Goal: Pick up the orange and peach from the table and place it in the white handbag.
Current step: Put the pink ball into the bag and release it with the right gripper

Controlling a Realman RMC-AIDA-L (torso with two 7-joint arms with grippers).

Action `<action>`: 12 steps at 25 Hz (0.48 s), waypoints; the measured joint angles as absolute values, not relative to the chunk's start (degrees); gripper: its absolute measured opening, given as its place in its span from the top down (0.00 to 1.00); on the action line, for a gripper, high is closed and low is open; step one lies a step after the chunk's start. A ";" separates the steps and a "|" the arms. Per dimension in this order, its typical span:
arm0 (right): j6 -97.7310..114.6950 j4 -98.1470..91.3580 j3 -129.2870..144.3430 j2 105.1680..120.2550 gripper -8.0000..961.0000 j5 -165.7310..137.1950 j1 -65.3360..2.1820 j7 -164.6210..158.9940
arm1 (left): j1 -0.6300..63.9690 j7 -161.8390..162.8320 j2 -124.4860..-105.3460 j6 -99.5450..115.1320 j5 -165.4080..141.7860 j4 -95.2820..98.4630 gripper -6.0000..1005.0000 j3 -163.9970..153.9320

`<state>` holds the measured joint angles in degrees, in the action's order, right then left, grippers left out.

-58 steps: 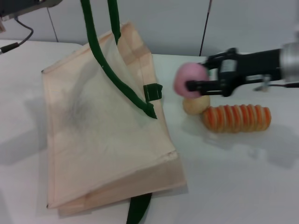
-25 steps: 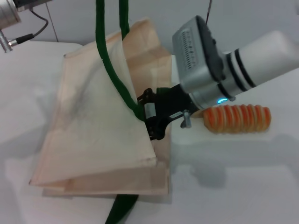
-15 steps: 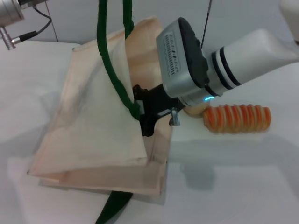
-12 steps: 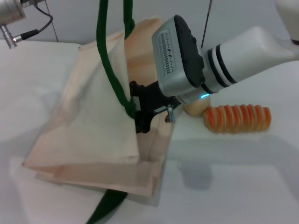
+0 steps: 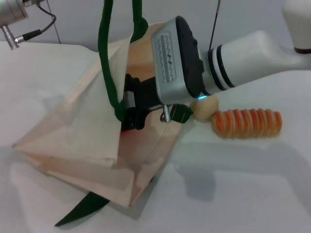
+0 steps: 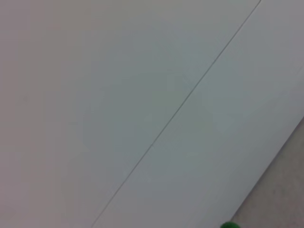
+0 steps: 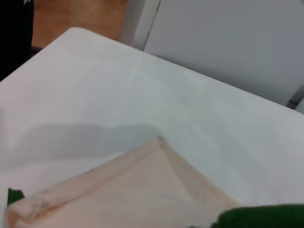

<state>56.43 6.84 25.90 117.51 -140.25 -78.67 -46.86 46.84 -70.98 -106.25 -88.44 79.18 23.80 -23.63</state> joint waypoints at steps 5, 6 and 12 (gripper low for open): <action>55.72 7.69 22.56 117.51 0.48 -140.04 -77.47 -42.33 | 46.67 -71.02 -106.26 -88.40 79.18 23.80 0.75 -23.44; 54.87 7.70 21.14 117.43 0.48 -140.04 -76.95 -42.14 | 46.52 -71.02 -106.26 -88.34 79.18 23.81 0.75 -23.40; 53.10 7.68 19.25 117.20 0.43 -140.00 -76.23 -42.32 | 46.18 -71.02 -106.26 -87.74 79.18 23.82 0.74 -23.27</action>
<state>53.10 7.68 19.25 117.20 -140.00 -76.23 -42.32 46.18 -71.02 -106.26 -87.74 79.18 23.82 -23.27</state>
